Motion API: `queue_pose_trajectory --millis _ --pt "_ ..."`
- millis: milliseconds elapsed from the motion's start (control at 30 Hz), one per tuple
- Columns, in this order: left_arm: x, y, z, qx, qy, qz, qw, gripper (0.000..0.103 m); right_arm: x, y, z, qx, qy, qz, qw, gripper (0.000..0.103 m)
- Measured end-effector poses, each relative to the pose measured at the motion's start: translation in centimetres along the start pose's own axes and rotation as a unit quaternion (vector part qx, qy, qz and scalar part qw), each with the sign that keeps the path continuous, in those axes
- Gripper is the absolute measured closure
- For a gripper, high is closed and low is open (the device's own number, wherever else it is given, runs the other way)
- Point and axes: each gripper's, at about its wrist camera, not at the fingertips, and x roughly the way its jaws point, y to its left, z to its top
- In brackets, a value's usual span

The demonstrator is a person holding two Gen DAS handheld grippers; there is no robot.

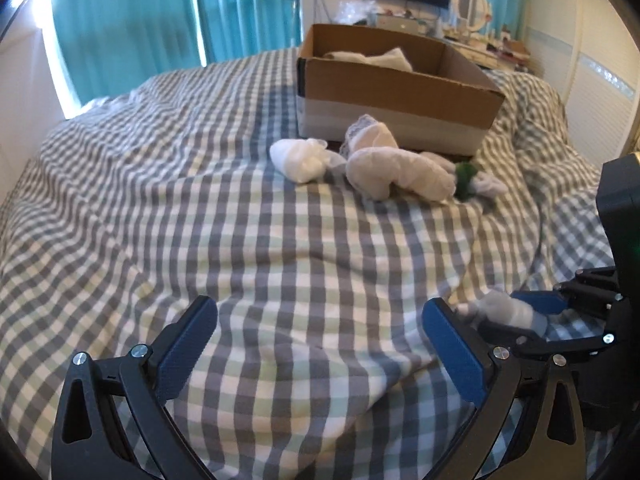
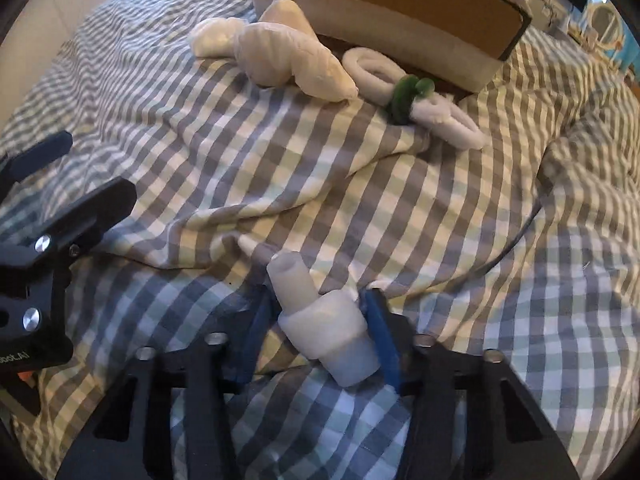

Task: Organize soft objects
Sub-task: 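Grasp the white bottle with the right tool while the left tool grasps the lace cloth, then lower the lace cloth and bottle into the box and open both tools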

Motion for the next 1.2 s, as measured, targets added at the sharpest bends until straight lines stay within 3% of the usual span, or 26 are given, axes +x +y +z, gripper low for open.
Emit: queue_pose_trajectory --millis 200,367,533,767,800,833,967,1000,1033,1133,1200 --pt "-0.6 -0.1 0.2 0.000 -0.007 0.000 1.0000 0.000 -1.3 0.7 -0.9 -0.010 -0.025 -0.022 0.999 0.067" --pt "-0.6 -1.5 2.0 0.020 -0.012 0.000 0.9997 0.000 -4.8 -0.3 -0.8 0.006 -0.079 -0.005 0.997 0.067" --pt "0.4 -2.9 4.7 0.025 -0.025 -0.013 0.9993 0.000 -7.0 -2.9 2.4 0.019 -0.118 -0.022 0.993 0.067" --pt "5.0 -4.3 7.5 -0.004 -0.011 -0.025 0.9996 0.001 -7.7 -6.2 7.3 0.028 -0.152 -0.045 0.987 0.067" --pt "5.6 -4.5 7.7 -0.002 -0.008 -0.021 0.9997 0.003 -7.6 -6.5 7.7 0.029 -0.154 -0.045 0.987 0.067" --pt "6.1 -4.7 7.8 -0.005 -0.010 -0.022 0.9997 0.013 -7.2 -6.8 8.1 0.030 -0.156 -0.046 0.986 0.067" --pt "7.4 -5.1 8.1 -0.017 -0.002 -0.056 0.9983 0.037 -5.3 -8.1 8.5 0.044 -0.149 -0.031 0.987 0.067" --pt "7.5 -5.2 8.1 -0.014 -0.005 -0.070 0.9974 0.045 -4.9 -8.6 8.5 0.053 -0.145 -0.019 0.988 0.067" --pt "7.5 -5.3 8.0 -0.011 -0.008 -0.075 0.9971 0.062 -4.8 -8.9 8.5 0.057 -0.145 -0.013 0.988 0.067" --pt "7.7 -5.2 7.9 -0.007 -0.002 -0.076 0.9971 0.086 -5.3 -8.7 8.7 0.052 -0.158 -0.009 0.986 0.067" --pt "7.4 -4.9 7.8 -0.011 -0.004 -0.078 0.9968 0.090 -5.6 -8.3 8.6 0.044 -0.164 -0.013 0.985 0.067"
